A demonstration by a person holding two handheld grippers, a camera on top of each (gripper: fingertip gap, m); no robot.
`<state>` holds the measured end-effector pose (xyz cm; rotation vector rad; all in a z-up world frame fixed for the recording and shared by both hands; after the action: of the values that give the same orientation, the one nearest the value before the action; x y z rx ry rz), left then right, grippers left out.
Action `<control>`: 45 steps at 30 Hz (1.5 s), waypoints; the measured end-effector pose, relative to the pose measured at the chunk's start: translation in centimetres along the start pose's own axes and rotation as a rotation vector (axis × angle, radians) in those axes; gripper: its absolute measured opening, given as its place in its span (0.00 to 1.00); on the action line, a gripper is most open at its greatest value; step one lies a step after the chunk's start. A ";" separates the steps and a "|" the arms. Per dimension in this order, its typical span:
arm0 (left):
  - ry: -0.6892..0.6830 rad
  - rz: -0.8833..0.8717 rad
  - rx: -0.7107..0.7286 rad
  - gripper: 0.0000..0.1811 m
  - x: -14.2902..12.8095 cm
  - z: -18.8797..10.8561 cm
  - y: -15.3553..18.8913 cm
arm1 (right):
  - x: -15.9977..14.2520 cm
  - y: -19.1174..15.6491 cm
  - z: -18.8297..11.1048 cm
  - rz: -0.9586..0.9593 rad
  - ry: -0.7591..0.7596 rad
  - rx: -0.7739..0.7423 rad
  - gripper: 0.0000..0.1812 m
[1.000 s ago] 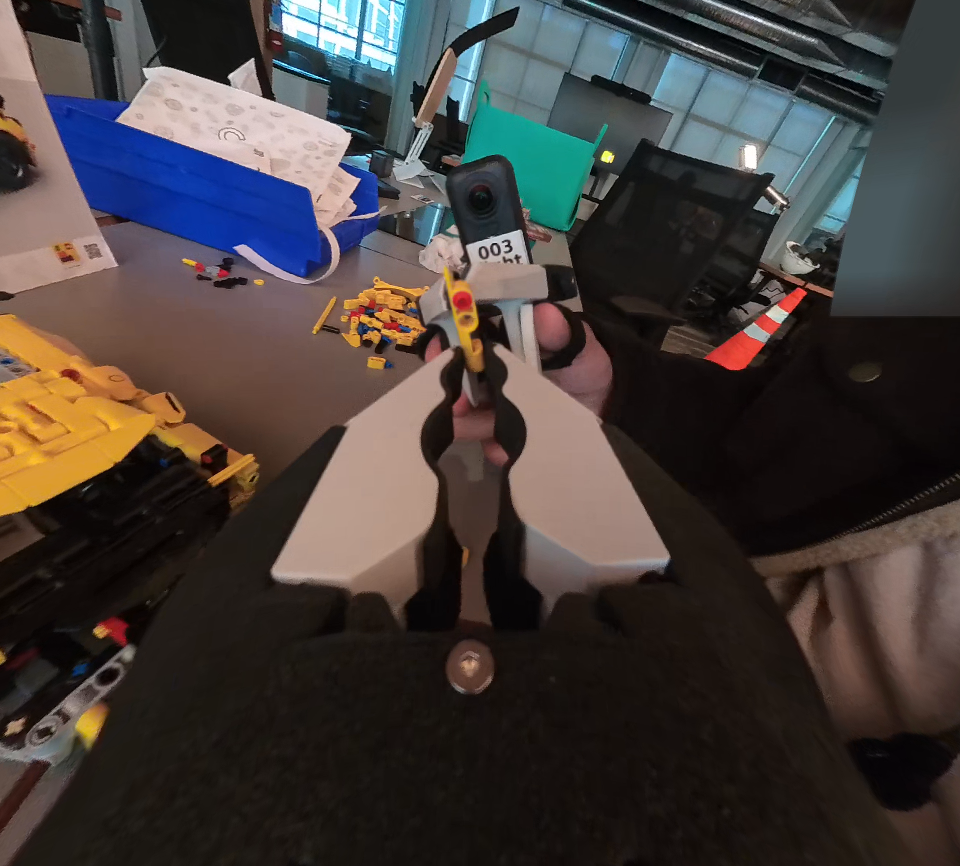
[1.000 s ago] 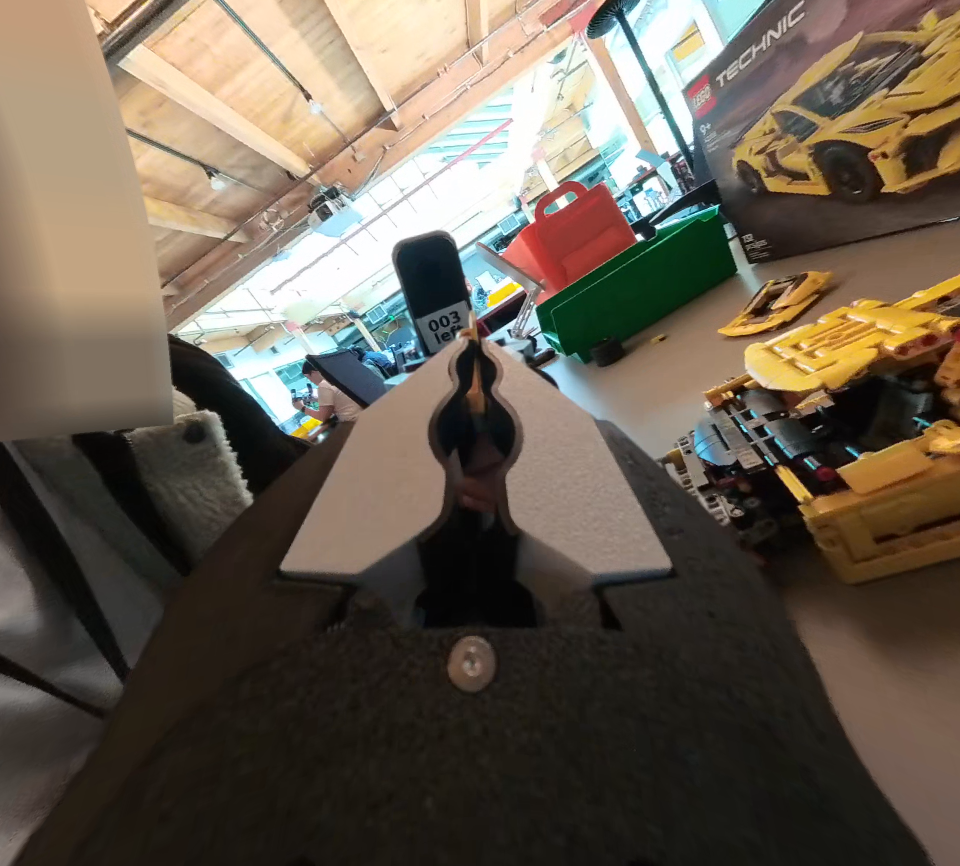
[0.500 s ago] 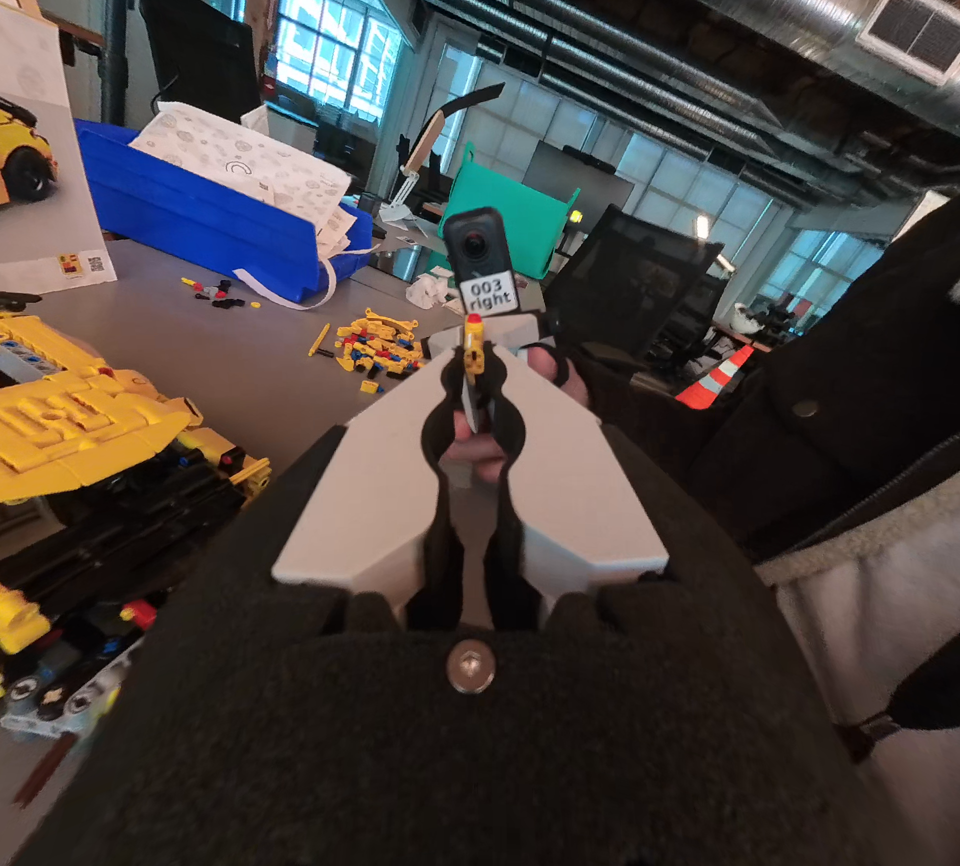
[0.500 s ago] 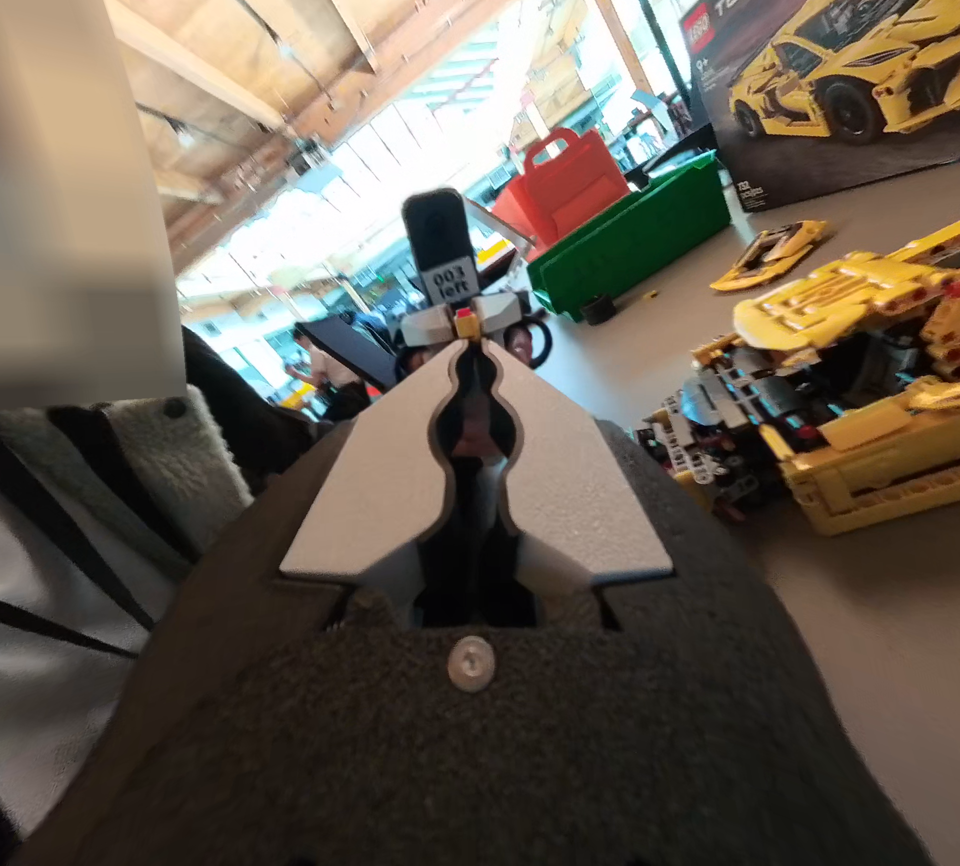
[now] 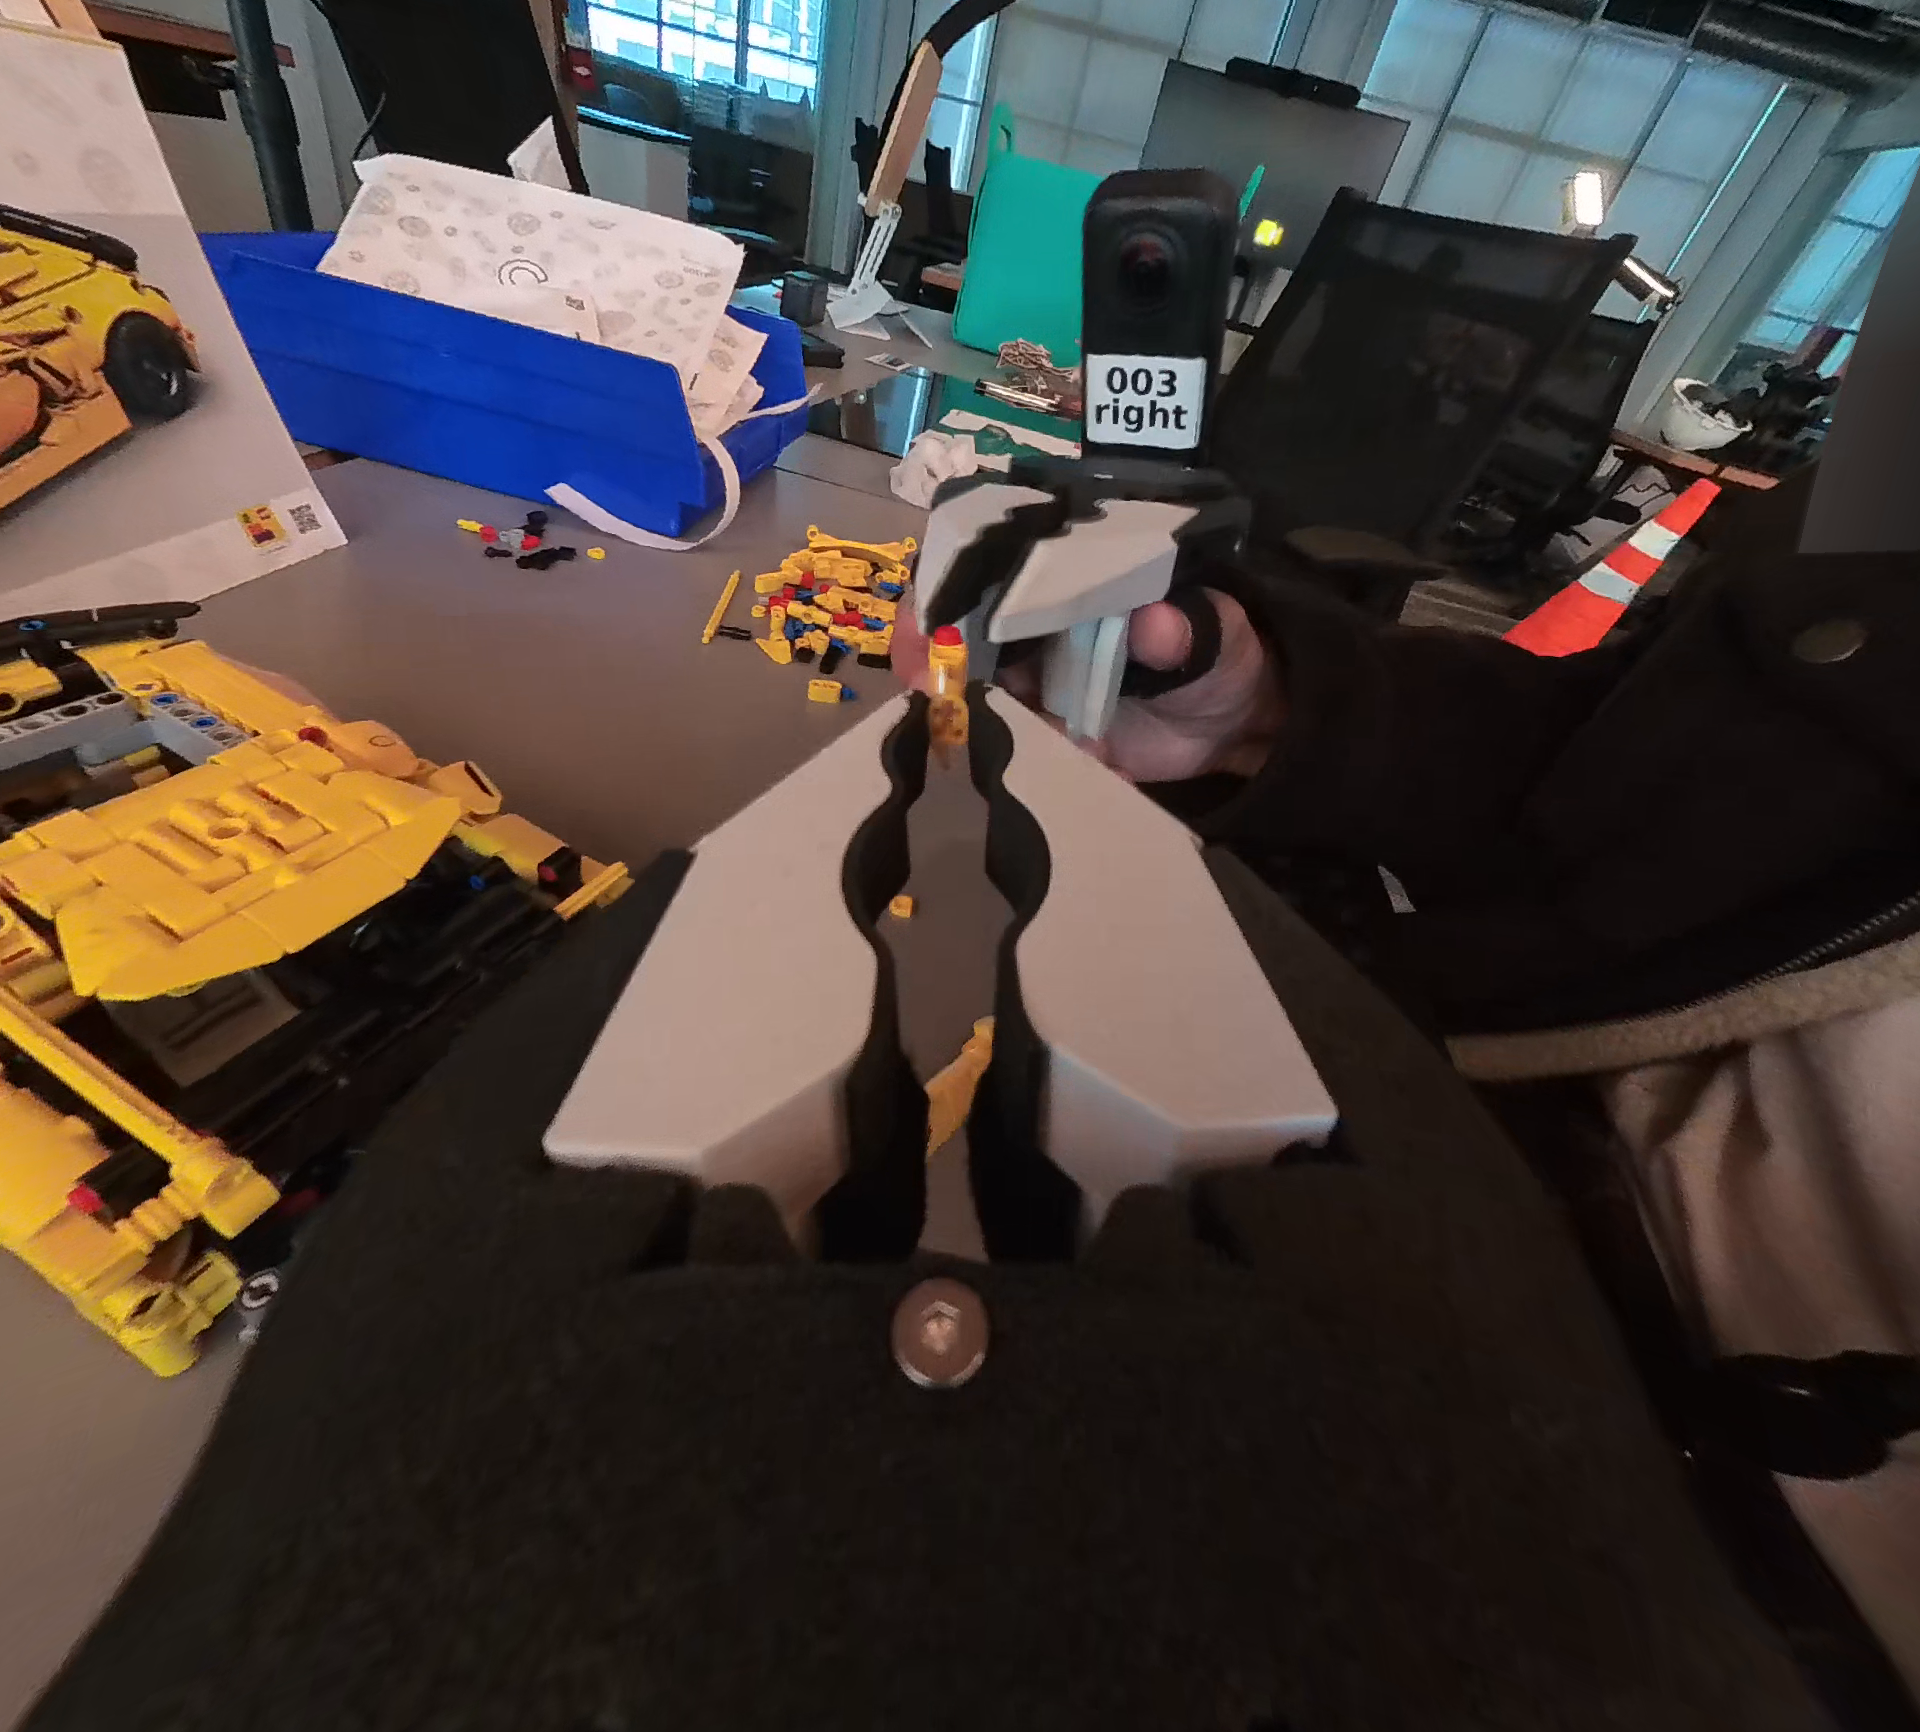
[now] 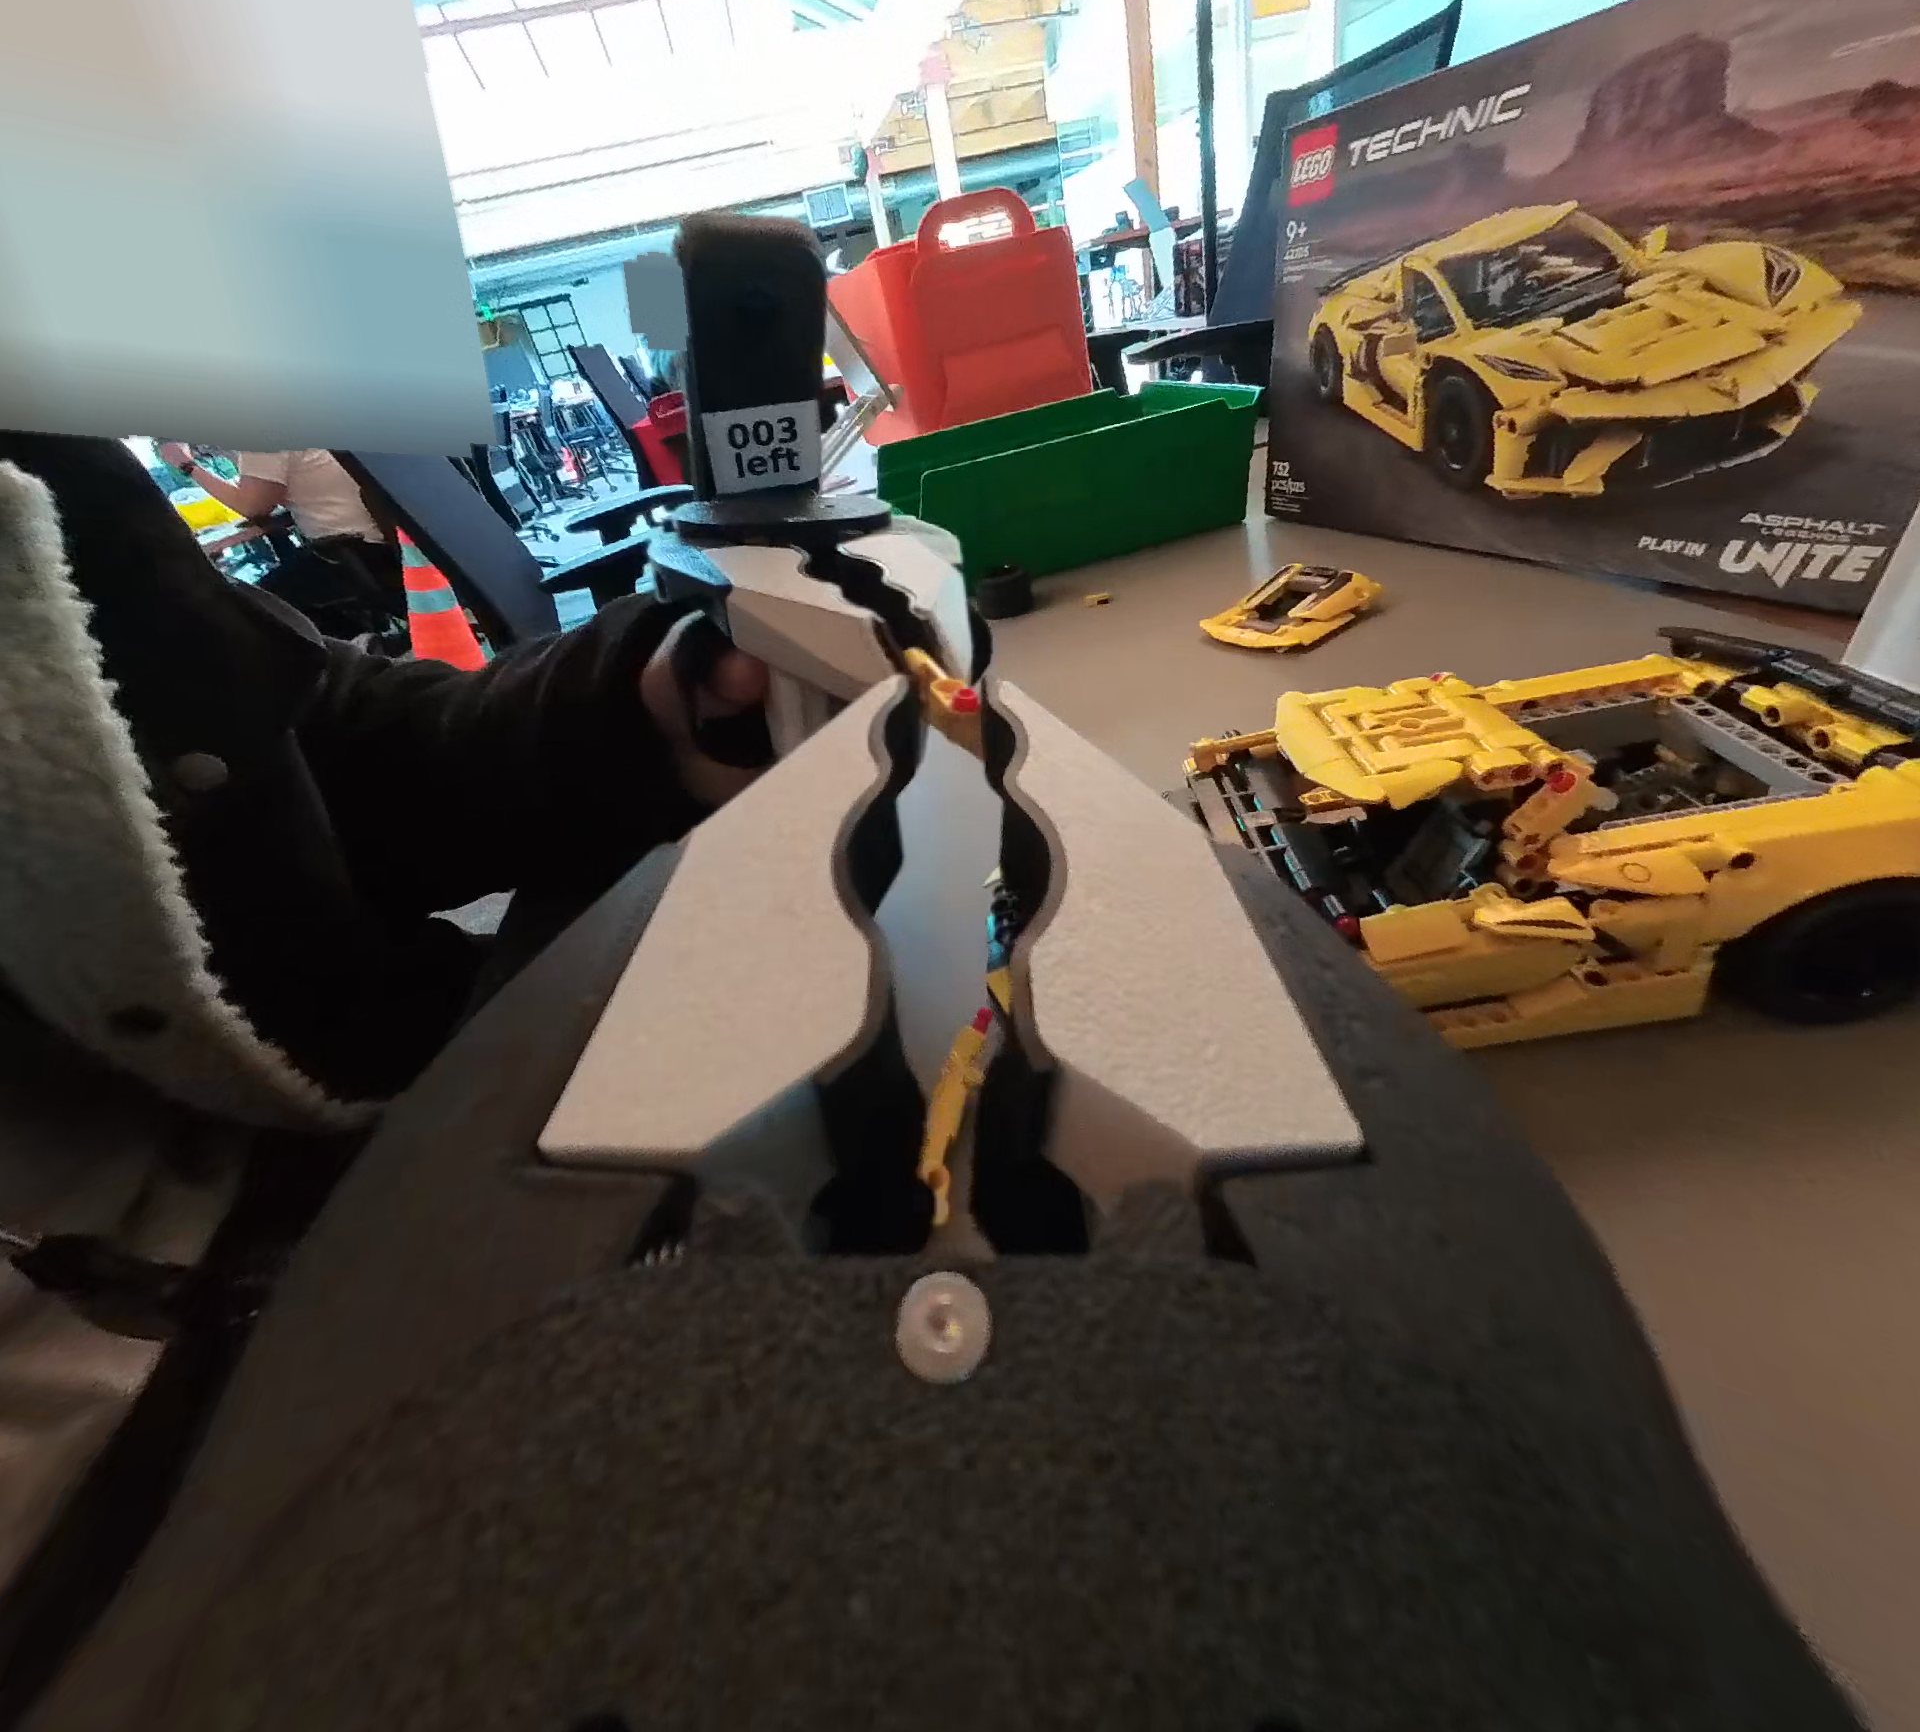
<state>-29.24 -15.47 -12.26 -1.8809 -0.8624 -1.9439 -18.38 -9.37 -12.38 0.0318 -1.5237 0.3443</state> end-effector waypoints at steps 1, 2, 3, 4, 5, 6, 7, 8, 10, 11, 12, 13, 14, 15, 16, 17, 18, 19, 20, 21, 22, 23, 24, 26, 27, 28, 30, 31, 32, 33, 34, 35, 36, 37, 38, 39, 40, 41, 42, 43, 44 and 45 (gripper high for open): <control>0.001 0.001 0.000 0.04 0.0 0.0 0.0 | 0.0 0.0 0.0 -0.001 0.000 0.000 0.06; -0.001 0.003 -0.002 0.04 0.0 0.0 0.0 | -0.1 0.1 0.0 -0.001 -0.002 -0.003 0.05; -0.004 0.005 -0.002 0.04 0.0 0.0 0.0 | -0.1 0.1 0.0 0.000 -0.006 -0.007 0.05; -0.005 0.006 -0.001 0.04 -0.1 0.0 0.1 | -0.1 0.1 0.0 -0.004 -0.009 -0.010 0.05; -0.007 0.006 -0.005 0.04 -0.1 0.0 0.1 | -0.1 0.1 0.0 -0.015 -0.012 -0.015 0.03; -0.009 0.008 -0.006 0.04 -0.1 0.1 0.1 | -0.2 0.1 0.0 -0.028 -0.011 -0.019 0.03; -0.011 0.009 -0.003 0.04 -0.1 0.1 0.1 | -0.2 0.1 0.1 -0.034 -0.015 -0.025 0.03; -0.014 0.007 -0.002 0.04 -0.1 0.1 0.1 | -0.3 0.1 0.1 -0.035 -0.022 -0.026 0.02; -0.008 -0.005 -0.004 0.04 -0.1 0.0 0.1 | -0.3 0.1 0.1 -0.023 -0.031 -0.022 0.02; -0.009 -0.007 -0.003 0.03 -0.1 0.0 0.0 | -0.4 0.1 0.1 -0.024 -0.049 -0.025 0.02; -0.014 -0.005 0.002 0.04 -0.1 0.1 0.0 | -0.4 0.1 0.1 -0.030 -0.064 -0.032 0.02; -0.018 0.000 0.010 0.04 -0.2 0.1 0.0 | -0.4 0.2 0.1 -0.024 -0.067 -0.039 0.02; -0.022 0.010 0.019 0.04 -0.3 0.2 0.0 | -0.3 0.3 0.1 0.000 -0.065 -0.041 0.02; -0.028 0.019 0.033 0.04 -0.3 0.2 -0.1 | -0.3 0.5 0.1 0.023 -0.063 -0.046 0.01; -0.038 0.027 0.043 0.04 -0.4 0.3 -0.2 | -0.3 0.6 0.1 0.051 -0.056 -0.044 0.01; -0.043 0.038 0.042 0.04 -0.4 0.3 -0.1 | -0.3 0.6 0.1 0.078 -0.045 -0.028 0.01; -0.047 0.053 0.041 0.04 -0.4 0.3 0.0 | -0.1 0.5 0.1 0.096 -0.028 -0.016 0.01; -0.084 0.072 0.050 0.04 -0.8 0.5 0.0 | 0.2 0.5 0.0 0.104 0.001 -0.025 0.00; -0.180 0.103 0.082 0.03 -1.8 0.8 -0.3 | 1.2 0.5 -0.7 0.123 0.105 -0.004 0.00; -0.265 0.135 0.118 0.03 -2.9 1.2 -0.5 | 2.2 0.7 -1.6 0.184 0.201 0.043 0.00; -0.267 0.137 0.116 0.03 -3.1 1.5 -0.3 | 2.4 1.3 -2.2 0.230 0.237 0.049 0.00; -0.225 0.120 0.090 0.03 -2.6 1.5 0.1 | 2.2 1.8 -2.5 0.252 0.223 0.041 0.00; -0.187 0.110 0.087 0.03 -2.1 1.3 0.0 | 2.0 2.0 -2.5 0.260 0.196 0.039 0.00; -0.139 0.048 0.090 0.03 -1.6 0.7 -0.6 | 1.2 2.4 -2.1 0.172 0.085 -0.044 0.00; -0.105 -0.014 0.056 0.04 -1.4 0.5 -0.6 | 0.7 2.2 -1.8 0.073 0.008 -0.082 0.00; -0.069 -0.083 0.027 0.04 -1.1 0.3 -0.8 | 0.1 1.7 -1.4 -0.057 -0.077 -0.109 0.00; -0.036 -0.219 -0.047 0.03 -1.0 -0.1 -1.2 | -1.2 1.0 -0.7 -0.289 -0.224 -0.171 0.08; -0.030 -0.282 -0.078 0.04 -1.1 -0.1 -1.4 | -1.6 0.8 -0.6 -0.362 -0.276 -0.196 0.08; -0.030 -0.332 -0.091 0.03 -1.3 -0.1 -1.6 | -1.5 0.3 -0.4 -0.402 -0.270 -0.205 0.10; -0.027 -0.381 -0.116 0.03 -1.5 -0.1 -1.7 | -1.1 -0.1 -0.2 -0.428 -0.252 -0.216 0.10; -0.004 -0.435 -0.142 0.04 -1.4 -0.2 -1.8 | -1.0 -0.1 0.0 -0.445 -0.250 -0.244 0.10; 0.024 -0.486 -0.152 0.04 -1.4 -0.3 -2.1 | -0.9 0.0 0.2 -0.446 -0.248 -0.268 0.12; 0.046 -0.530 -0.161 0.04 -1.4 -0.5 -2.4 | -0.9 0.0 0.4 -0.418 -0.229 -0.280 0.13; 0.072 -0.570 -0.178 0.04 -1.3 -0.6 -2.6 | -1.0 0.0 0.7 -0.368 -0.208 -0.266 0.11; 0.097 -0.602 -0.196 0.03 -1.2 -0.7 -2.7 | -1.0 0.1 1.0 -0.299 -0.191 -0.258 0.09; 0.101 -0.614 -0.209 0.04 -1.2 -0.7 -2.7 | -0.9 0.1 1.2 -0.225 -0.163 -0.242 0.06; 0.091 -0.604 -0.214 0.04 -1.3 -0.6 -2.5 | -0.8 0.1 1.3 -0.163 -0.141 -0.215 0.06; 0.090 -0.587 -0.220 0.03 -1.2 -0.5 -2.3 | -0.6 0.0 1.3 -0.117 -0.118 -0.186 0.06; 0.097 -0.577 -0.228 0.04 -1.0 -0.5 -2.1 | -0.5 0.0 1.2 -0.079 -0.095 -0.166 0.06; 0.100 -0.577 -0.231 0.04 -1.0 -0.5 -2.0 | -0.5 0.1 1.2 -0.041 -0.087 -0.149 0.07; 0.100 -0.581 -0.234 0.04 -1.0 -0.4 -2.0 | -0.6 0.1 1.1 -0.004 -0.082 -0.132 0.06; 0.114 -0.587 -0.244 0.04 -0.9 -0.4 -2.0 | -0.5 0.2 1.1 0.030 -0.066 -0.114 0.06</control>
<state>-30.68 -14.38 -13.55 -1.7459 -1.3035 -2.5711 -19.53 -9.58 -12.85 -0.0699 -1.6087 0.2823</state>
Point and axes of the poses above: each gripper's, where its closed fingertips meet, z out along the fingers, x out of its top, y = z × x across the jaws, the point moved 6 cm from there along -z, back along the fingers, and after that the axes turned 1 degree about -x, right-handed, at the moved point
